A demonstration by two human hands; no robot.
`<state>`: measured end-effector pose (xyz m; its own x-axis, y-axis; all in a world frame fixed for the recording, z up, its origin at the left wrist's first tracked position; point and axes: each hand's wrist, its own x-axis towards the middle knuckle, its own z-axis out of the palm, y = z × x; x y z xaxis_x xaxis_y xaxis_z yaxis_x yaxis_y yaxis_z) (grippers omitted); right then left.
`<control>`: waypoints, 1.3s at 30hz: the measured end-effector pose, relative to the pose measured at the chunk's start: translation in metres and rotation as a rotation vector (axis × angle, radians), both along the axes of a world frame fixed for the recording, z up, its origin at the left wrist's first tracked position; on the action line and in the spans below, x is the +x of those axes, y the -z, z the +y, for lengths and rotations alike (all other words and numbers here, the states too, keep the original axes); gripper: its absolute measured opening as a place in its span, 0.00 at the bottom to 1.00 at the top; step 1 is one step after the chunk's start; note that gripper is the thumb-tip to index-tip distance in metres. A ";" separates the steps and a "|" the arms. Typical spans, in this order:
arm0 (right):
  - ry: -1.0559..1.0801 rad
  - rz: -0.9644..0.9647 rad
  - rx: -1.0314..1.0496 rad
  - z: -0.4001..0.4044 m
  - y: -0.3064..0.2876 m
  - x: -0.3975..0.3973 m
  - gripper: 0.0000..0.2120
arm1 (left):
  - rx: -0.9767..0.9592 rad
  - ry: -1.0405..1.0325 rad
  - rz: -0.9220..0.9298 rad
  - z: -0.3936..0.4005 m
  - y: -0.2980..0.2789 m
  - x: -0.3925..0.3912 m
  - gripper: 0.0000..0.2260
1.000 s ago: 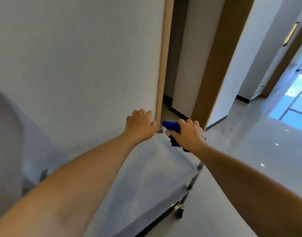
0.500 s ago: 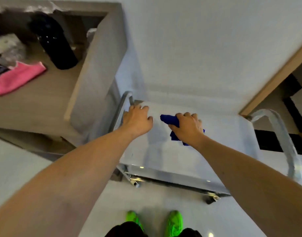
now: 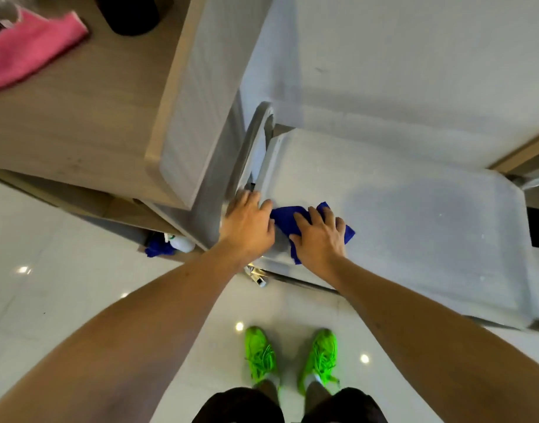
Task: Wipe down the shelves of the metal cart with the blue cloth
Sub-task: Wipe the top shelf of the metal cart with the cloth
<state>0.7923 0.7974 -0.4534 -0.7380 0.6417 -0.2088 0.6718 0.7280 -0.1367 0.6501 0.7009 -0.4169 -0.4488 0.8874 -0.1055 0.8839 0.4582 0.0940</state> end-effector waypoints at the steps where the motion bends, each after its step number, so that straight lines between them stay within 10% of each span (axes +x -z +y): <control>1: -0.012 -0.044 -0.013 -0.005 0.008 0.001 0.24 | -0.004 0.028 0.003 0.000 0.004 0.000 0.18; 17: -0.070 0.039 0.017 0.002 0.082 -0.006 0.28 | -0.056 -0.150 -0.291 0.036 0.084 -0.009 0.27; 39: -0.065 0.141 0.062 0.161 0.106 -0.115 0.29 | 0.012 -0.129 -0.045 0.039 0.144 0.005 0.26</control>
